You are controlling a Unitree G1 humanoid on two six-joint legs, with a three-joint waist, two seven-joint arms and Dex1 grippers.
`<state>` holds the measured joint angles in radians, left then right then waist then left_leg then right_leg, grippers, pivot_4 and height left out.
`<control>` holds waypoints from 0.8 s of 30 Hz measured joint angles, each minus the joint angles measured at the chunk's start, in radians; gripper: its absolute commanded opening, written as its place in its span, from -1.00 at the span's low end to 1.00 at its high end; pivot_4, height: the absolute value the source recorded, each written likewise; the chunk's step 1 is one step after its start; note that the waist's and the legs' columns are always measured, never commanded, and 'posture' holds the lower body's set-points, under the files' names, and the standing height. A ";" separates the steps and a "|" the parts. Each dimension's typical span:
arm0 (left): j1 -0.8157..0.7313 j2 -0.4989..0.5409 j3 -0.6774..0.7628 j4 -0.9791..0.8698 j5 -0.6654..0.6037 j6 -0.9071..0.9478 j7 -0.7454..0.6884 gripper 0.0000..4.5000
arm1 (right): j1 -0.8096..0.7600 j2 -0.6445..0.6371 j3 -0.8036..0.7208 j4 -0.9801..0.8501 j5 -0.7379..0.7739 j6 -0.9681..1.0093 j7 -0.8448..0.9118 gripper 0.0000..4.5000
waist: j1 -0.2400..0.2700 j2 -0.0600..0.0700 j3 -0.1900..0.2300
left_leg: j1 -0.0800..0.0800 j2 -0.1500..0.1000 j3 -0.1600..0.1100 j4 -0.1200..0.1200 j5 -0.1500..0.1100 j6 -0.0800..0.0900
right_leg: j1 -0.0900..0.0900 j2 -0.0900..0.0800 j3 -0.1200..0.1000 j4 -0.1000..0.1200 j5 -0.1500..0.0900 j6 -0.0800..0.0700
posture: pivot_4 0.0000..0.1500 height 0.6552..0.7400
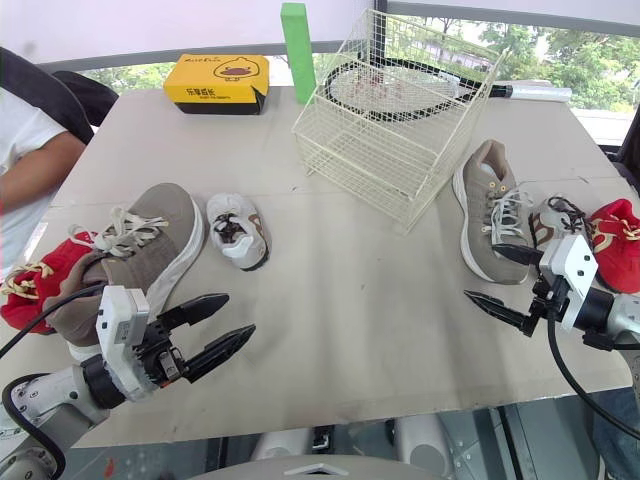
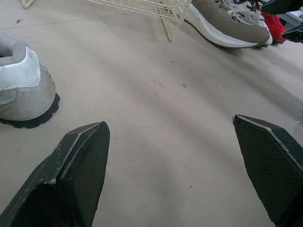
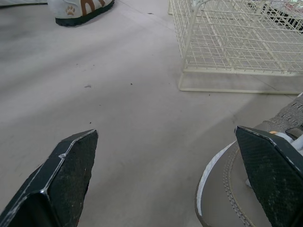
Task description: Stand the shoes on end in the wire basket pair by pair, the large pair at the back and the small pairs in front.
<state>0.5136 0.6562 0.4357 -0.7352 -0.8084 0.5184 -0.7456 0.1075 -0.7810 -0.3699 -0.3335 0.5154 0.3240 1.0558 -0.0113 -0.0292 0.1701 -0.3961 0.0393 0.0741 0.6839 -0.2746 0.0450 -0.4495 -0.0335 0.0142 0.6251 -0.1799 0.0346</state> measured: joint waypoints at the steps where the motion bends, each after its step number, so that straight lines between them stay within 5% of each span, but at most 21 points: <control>1: 0.000 0.000 0.000 0.000 0.000 0.000 0.000 1.00 | 0.000 0.000 0.000 0.000 0.000 0.000 0.000 0.99 | 0.000 0.000 0.000 | 0.000 0.000 0.000 0.000 0.000 0.000 | 0.000 0.000 0.000 0.000 0.000 0.000 | 1.00 1.00; 9: -0.178 -0.034 -0.065 -0.001 -0.052 -0.003 0.060 1.00 | -0.209 0.000 0.106 -0.197 0.049 0.211 -0.218 0.99 | -0.004 0.001 0.000 | 0.000 0.000 0.000 0.000 0.000 0.000 | 0.000 0.001 0.002 0.001 0.000 -0.001 | 1.00 1.00; 14: -0.198 -0.034 -0.109 -0.036 -0.016 -0.047 0.038 1.00 | -0.527 -0.050 0.270 -0.314 0.059 0.539 -0.405 0.99 | -0.003 0.000 0.000 | -0.002 0.000 0.000 -0.001 0.000 0.001 | -0.003 0.001 0.001 0.000 0.001 -0.003 | 1.00 1.00; 18: -0.194 -0.043 -0.131 -0.096 -0.006 -0.085 0.032 1.00 | -0.850 0.056 0.454 -0.204 0.061 0.797 -0.498 0.99 | -0.006 0.001 0.000 | -0.001 0.000 0.000 0.000 0.000 0.001 | -0.003 0.001 0.001 0.001 0.003 -0.005 | 1.00 1.00; 24: -0.145 -0.067 -0.126 -0.142 0.003 -0.127 0.054 1.00 | -1.124 0.139 0.616 0.113 -0.018 0.929 -0.523 0.99 | -0.002 0.001 0.000 | -0.005 -0.001 0.000 0.000 -0.002 0.003 | -0.004 0.000 0.001 -0.001 0.003 -0.005 | 1.00 1.00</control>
<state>0.3687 0.5894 0.3097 -0.8774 -0.8054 0.3917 -0.6916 -1.0164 -0.6416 0.2460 -0.2202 0.4979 1.2533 0.5324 -0.0130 -0.0280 0.1703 -0.4006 0.0381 0.0744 0.6838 -0.2762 0.0480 -0.4532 -0.0339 0.0150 0.6244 -0.1768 0.0293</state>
